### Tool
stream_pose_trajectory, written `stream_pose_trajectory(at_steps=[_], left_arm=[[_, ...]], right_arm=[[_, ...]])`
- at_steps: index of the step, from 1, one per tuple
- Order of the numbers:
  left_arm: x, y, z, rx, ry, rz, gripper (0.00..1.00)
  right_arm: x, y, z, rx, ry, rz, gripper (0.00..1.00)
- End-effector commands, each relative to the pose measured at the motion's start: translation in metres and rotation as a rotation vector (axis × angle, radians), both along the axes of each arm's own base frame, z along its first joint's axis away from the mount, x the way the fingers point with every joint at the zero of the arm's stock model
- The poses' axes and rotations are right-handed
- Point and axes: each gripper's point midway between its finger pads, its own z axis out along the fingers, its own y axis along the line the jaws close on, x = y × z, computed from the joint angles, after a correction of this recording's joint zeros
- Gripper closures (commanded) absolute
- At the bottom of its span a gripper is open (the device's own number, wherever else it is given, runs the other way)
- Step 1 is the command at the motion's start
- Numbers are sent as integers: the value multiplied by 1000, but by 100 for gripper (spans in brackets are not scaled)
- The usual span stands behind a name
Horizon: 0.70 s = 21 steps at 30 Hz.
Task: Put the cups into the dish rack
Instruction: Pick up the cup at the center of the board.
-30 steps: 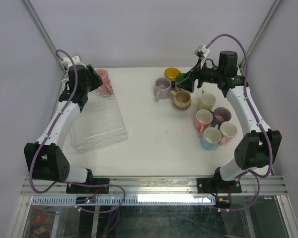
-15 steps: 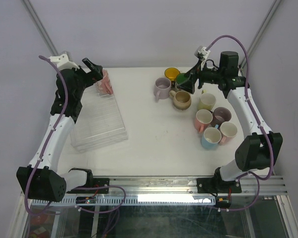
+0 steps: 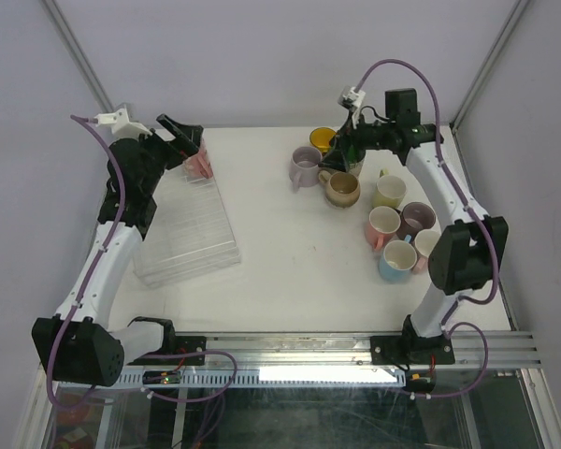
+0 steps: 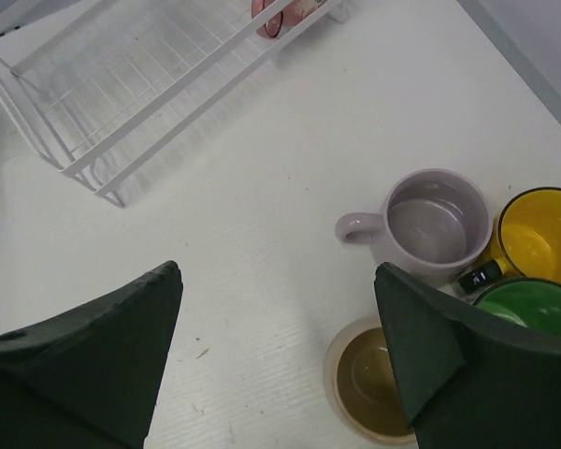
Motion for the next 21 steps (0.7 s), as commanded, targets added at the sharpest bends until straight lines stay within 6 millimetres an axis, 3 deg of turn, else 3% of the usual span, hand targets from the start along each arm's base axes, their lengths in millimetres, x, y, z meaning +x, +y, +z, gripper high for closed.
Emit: stream_pose_trajectory(at_steps=[1,8,12,21], left_arm=[[-11,-7,24,-92,-84,-36,1],[-15,-6,21,-107,-79,-32,1],[-15,-8,16,-141,-75,-36,1],[-12,-13,20,-161,-81,-59,1]], right_arm=[[15,14,-8,-149,-45,17,14],[66,14,-33,-347,-86,-85,14],[92,17,-48,-397,-95,-163,21],[128,33,-78,-544,-301,-111,26]])
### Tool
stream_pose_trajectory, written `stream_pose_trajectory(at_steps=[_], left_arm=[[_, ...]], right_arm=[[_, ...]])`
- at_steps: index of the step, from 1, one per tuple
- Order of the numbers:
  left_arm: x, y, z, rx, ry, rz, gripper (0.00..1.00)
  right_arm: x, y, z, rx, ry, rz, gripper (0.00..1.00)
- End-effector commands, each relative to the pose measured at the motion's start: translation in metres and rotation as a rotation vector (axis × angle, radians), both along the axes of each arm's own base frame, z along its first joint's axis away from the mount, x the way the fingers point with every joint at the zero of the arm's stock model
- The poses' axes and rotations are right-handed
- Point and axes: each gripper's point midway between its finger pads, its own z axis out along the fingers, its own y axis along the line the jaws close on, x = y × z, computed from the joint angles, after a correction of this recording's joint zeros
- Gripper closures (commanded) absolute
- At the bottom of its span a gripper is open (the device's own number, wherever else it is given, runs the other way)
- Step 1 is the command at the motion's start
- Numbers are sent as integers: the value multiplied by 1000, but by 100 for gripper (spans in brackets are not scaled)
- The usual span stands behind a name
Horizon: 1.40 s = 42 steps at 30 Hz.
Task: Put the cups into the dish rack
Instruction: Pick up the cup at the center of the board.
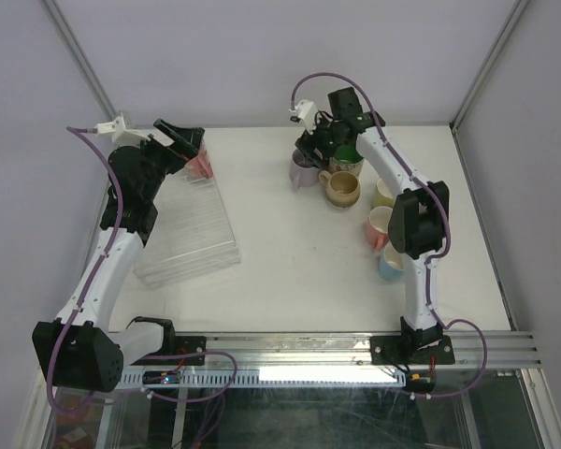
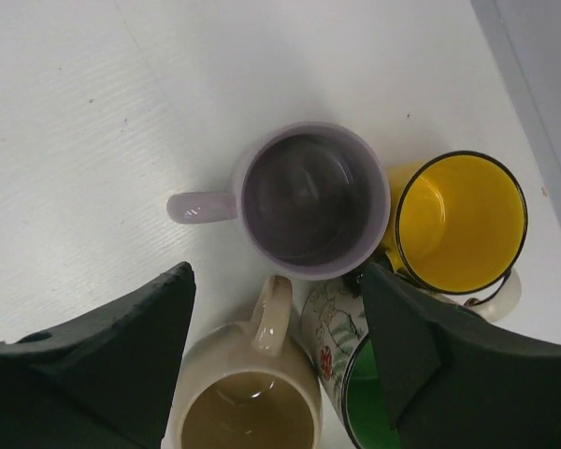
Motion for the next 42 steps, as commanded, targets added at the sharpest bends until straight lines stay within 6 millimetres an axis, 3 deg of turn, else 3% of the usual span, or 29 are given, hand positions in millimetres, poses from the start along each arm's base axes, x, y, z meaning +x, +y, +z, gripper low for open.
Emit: stream_pose_trajectory(at_steps=[1,16,24,31,42], left_arm=[[-4,-4,26,-25,-83,-26,1],[-3,-10,19,-51,-67,-56,1],[-4,-10,18,-60,-64,-55,1],[-3,-10,18,-63,-63,-57,1],[-2,-12,18,-64,-64,-64,1]], right_arm=[[32,6,25,-74,-245,73,26],[74,28,9,-152,-534,244,27],[66,45,-14,-162,-516,355,27],[48,57,-22,-140,-467,414,30],[-16,70,-29,-56,-339,511,34]])
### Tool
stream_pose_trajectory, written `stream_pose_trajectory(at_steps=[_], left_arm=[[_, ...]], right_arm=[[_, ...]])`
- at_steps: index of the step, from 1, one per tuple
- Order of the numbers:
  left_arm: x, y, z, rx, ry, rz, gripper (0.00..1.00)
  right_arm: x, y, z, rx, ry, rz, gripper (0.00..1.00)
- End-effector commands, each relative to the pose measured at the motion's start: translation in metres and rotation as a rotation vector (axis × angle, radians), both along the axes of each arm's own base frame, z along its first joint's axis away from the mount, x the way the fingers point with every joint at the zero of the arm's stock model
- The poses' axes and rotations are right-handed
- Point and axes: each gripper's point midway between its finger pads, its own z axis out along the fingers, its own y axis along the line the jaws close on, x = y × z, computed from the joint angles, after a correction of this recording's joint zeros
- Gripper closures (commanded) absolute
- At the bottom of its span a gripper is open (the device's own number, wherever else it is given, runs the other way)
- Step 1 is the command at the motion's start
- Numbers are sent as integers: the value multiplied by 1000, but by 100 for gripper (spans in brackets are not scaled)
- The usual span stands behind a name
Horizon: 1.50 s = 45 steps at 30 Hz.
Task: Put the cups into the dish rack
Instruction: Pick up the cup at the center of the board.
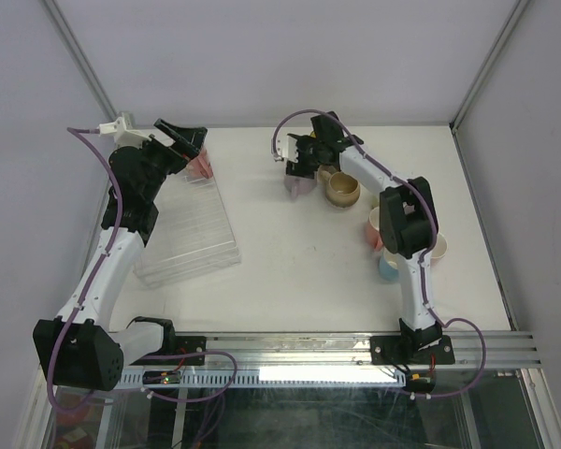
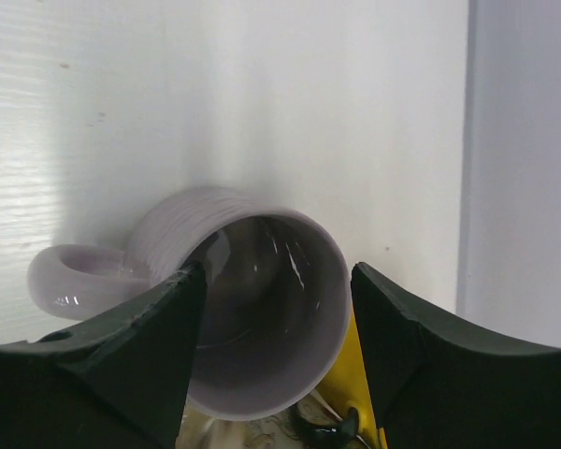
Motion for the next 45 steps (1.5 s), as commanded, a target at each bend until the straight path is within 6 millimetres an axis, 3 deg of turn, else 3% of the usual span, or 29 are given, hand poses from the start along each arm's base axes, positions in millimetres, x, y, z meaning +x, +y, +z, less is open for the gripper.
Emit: stream_pose_trajectory(at_steps=[1,10,13,20,23,27,34,45], left_arm=[[-1,-3,17,-13,-63,-18,1],[-3,-3,17,-11,-65,-21,1],[-5,-3,18,-9,-68,-21,1],[-10,-1,25,18,-88,-15,1],[-12,-1,28,21,-97,-16,1],[-16,0,30,18,-104,-14,1],[-20,1,31,10,-108,-12,1],[-23,1,29,-16,-103,-10,1]], right_arm=[[-46,20,32,78,70,92,34],[-114,32,48,132,190,199,35],[-123,33,57,142,198,188,35],[-114,28,97,212,225,56,32],[-116,29,110,268,308,-20,23],[-119,32,121,354,488,-126,21],[-99,21,114,371,543,-334,20],[-64,-6,66,238,517,-598,21]])
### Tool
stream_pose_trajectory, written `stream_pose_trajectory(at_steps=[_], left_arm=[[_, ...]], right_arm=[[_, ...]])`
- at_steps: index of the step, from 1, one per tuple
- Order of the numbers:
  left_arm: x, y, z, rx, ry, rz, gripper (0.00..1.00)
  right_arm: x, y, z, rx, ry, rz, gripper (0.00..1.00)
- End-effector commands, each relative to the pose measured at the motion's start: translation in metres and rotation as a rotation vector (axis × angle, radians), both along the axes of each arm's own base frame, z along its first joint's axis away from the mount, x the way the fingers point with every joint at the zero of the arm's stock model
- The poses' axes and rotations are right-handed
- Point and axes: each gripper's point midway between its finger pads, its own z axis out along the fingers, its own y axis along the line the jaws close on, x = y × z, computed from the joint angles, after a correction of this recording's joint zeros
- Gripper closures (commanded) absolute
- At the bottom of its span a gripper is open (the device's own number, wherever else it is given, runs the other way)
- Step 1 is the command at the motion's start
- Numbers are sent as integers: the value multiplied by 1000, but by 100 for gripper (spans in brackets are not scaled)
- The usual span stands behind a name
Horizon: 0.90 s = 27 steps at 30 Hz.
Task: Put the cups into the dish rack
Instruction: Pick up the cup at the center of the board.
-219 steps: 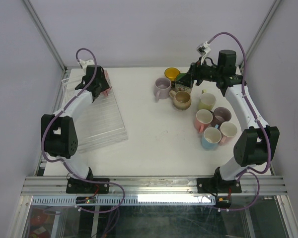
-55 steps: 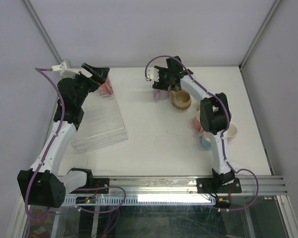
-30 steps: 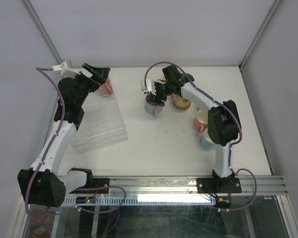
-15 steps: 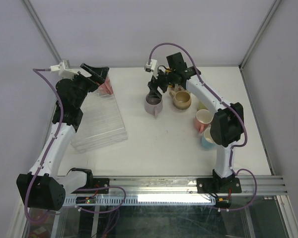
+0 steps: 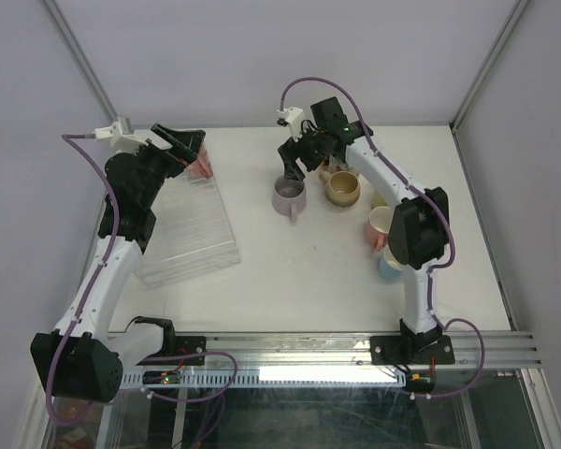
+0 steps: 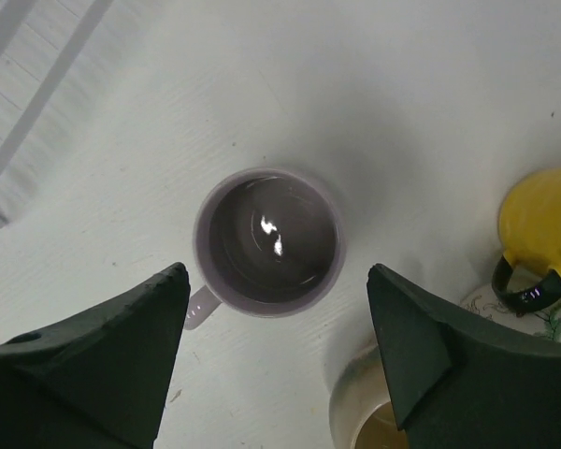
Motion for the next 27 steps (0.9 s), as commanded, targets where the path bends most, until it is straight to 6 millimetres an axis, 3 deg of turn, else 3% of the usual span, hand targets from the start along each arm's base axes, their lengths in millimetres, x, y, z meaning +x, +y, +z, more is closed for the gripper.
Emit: stream_pose_trajectory(at_steps=[1,14,27], left_arm=[[-8,0,19,-18,-66,-8,1],[-8,-3,17,-49,-64,-18,1],[-5,-7,19,-86,-68,-41,1]], right_arm=[[21,-14,-6,-69,-15,-130,22],[40,-13,-53,-182,-9,-206,36],[48,-14,-74,-258,-68,-206,59]])
